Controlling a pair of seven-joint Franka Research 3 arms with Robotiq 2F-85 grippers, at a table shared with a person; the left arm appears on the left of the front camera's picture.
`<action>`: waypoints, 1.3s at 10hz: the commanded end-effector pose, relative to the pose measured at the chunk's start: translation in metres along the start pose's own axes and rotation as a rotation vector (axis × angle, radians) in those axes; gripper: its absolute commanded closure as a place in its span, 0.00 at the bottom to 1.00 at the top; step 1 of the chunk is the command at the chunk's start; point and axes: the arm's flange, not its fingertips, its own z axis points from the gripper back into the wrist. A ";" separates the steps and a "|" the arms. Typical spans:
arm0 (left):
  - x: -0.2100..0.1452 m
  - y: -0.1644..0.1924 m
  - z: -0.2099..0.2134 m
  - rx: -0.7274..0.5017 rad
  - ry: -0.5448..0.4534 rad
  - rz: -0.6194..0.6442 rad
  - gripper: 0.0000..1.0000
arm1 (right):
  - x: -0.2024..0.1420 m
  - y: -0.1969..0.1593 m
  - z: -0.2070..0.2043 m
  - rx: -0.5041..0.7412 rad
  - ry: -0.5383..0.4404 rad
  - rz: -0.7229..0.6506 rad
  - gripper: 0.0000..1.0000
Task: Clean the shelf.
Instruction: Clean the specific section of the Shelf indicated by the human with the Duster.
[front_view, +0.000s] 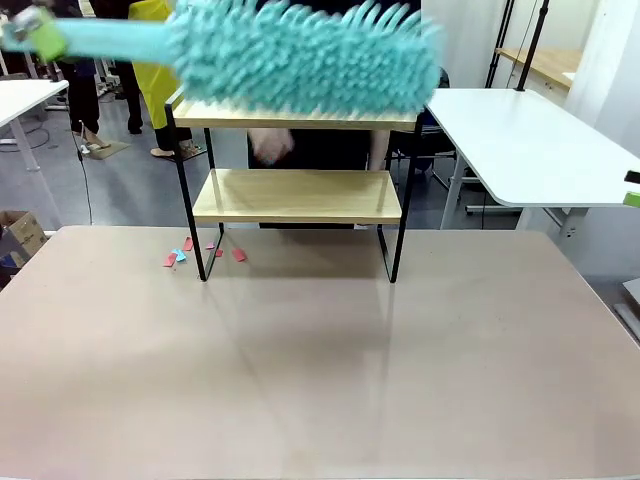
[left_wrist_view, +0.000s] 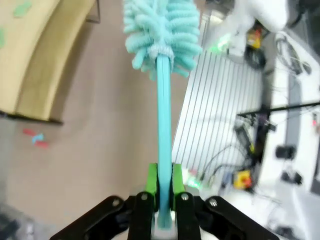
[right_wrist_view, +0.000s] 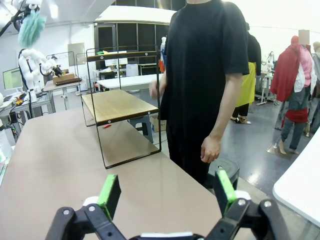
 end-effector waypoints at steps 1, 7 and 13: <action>0.028 -0.008 -0.003 0.034 -0.159 0.146 0.86 | 0.007 0.002 -0.003 -0.003 0.033 -0.010 0.00; 0.149 -0.057 -0.037 0.337 -0.216 0.666 0.86 | 0.007 0.002 -0.003 -0.003 0.033 -0.010 0.00; 0.212 -0.063 -0.084 0.412 -0.228 0.810 0.86 | 0.007 0.002 -0.003 -0.003 0.033 -0.010 0.00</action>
